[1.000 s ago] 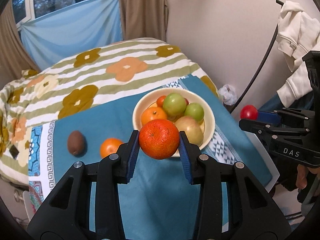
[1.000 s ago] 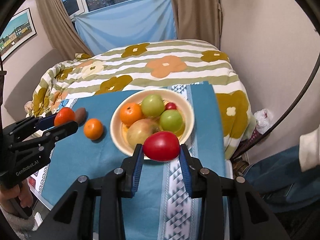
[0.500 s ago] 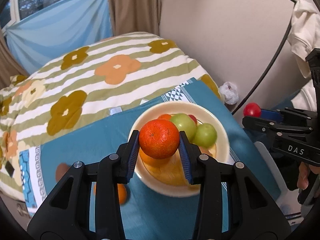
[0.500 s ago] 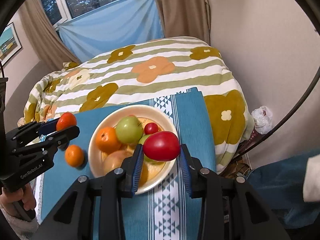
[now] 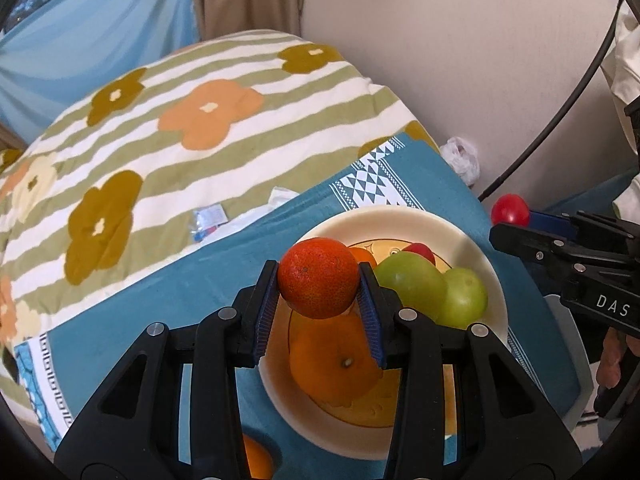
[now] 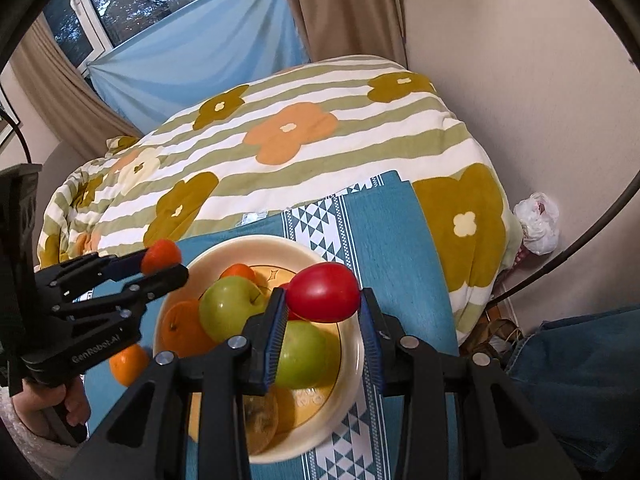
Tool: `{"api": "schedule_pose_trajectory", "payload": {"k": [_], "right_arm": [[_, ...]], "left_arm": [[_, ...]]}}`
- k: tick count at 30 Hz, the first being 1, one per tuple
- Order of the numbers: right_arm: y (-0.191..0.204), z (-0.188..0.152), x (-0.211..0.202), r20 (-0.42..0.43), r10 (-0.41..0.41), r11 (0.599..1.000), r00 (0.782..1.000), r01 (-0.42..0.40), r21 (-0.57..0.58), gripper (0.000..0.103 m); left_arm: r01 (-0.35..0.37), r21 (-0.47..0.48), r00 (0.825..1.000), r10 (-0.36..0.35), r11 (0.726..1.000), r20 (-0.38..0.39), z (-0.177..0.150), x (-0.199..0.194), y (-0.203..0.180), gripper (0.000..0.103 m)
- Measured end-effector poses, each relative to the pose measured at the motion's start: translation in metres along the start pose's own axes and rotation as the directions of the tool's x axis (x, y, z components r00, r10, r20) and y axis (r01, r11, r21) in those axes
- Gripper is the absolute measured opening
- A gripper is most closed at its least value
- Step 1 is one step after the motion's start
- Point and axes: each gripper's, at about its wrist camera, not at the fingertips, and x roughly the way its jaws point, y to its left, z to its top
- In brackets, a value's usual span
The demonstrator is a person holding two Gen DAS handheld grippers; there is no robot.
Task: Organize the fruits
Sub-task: 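Carry the tangerine into the bowl and open the left tool while the right tool carries the tomato, then lower the red tomato into the bowl and open the right tool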
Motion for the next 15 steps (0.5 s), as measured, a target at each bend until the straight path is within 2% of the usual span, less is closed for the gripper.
{"api": "schedule_pose_trajectory", "payload": {"k": [3, 5, 6, 7, 9, 15], "right_arm": [[-0.001, 0.003, 0.004, 0.000, 0.000, 1.000, 1.000, 0.000, 0.009, 0.033], [-0.002, 0.005, 0.005, 0.000, 0.000, 1.000, 1.000, 0.000, 0.012, 0.033], [-0.002, 0.005, 0.005, 0.000, 0.000, 1.000, 1.000, 0.000, 0.011, 0.033], [-0.002, 0.006, 0.005, 0.000, 0.000, 1.000, 1.000, 0.000, 0.010, 0.033], [-0.002, 0.007, 0.005, 0.001, 0.002, 1.000, 1.000, -0.002, 0.009, 0.033], [0.005, 0.018, 0.008, 0.004, 0.023, 1.000, 1.000, -0.023, -0.017, 0.033]], "left_arm": [[0.006, 0.004, 1.000, -0.006, 1.000, 0.002, 0.000, 0.000, 0.000, 0.045], [-0.010, 0.010, 1.000, 0.010, 1.000, 0.006, 0.000, -0.001, 0.001, 0.071], [-0.020, 0.008, 1.000, 0.020, 1.000, 0.016, 0.000, -0.004, 0.001, 0.098], [-0.024, 0.000, 0.999, 0.024, 1.000, 0.034, 0.000, -0.007, 0.003, 0.103], [-0.011, -0.016, 0.998, 0.012, 1.000, 0.059, -0.001, -0.015, 0.008, 0.103], [-0.030, -0.057, 0.998, 0.034, 0.998, 0.060, -0.006, -0.026, 0.020, 0.103]]}}
